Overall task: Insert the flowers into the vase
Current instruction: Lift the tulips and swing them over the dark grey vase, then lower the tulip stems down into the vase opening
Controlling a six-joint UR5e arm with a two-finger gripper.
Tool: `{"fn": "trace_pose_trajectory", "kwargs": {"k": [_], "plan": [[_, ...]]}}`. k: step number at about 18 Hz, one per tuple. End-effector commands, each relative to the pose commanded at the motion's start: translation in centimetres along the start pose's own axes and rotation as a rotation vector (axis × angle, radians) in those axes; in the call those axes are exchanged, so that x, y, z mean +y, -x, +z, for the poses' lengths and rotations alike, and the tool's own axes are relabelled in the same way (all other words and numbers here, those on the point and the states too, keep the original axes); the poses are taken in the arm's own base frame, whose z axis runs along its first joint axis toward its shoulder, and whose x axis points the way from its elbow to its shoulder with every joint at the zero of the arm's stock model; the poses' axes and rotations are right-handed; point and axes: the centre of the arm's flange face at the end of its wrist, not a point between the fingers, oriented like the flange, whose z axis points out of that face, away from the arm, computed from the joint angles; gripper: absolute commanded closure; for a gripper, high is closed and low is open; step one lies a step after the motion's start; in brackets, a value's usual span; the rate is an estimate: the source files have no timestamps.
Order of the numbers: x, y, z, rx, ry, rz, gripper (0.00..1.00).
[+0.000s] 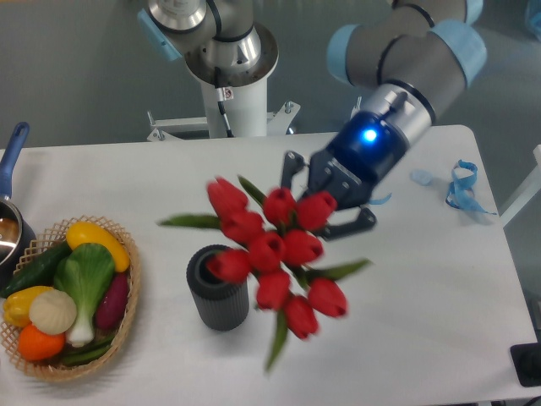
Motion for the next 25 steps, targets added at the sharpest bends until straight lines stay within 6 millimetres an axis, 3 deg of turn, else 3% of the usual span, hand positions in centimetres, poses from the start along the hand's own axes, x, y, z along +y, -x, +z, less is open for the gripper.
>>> {"fn": "trace_pose_trajectory", "kwargs": {"k": [5, 18, 25], "plan": [[0.3, -1.8, 1.6, 0.04, -0.017, 0.019, 0.84], [4.0, -1.4, 3.8, 0.076, -0.019, 0.121, 0.84], [6.8, -1.9, 4.4, 0.089, -0.017, 0.071, 0.84]]}}
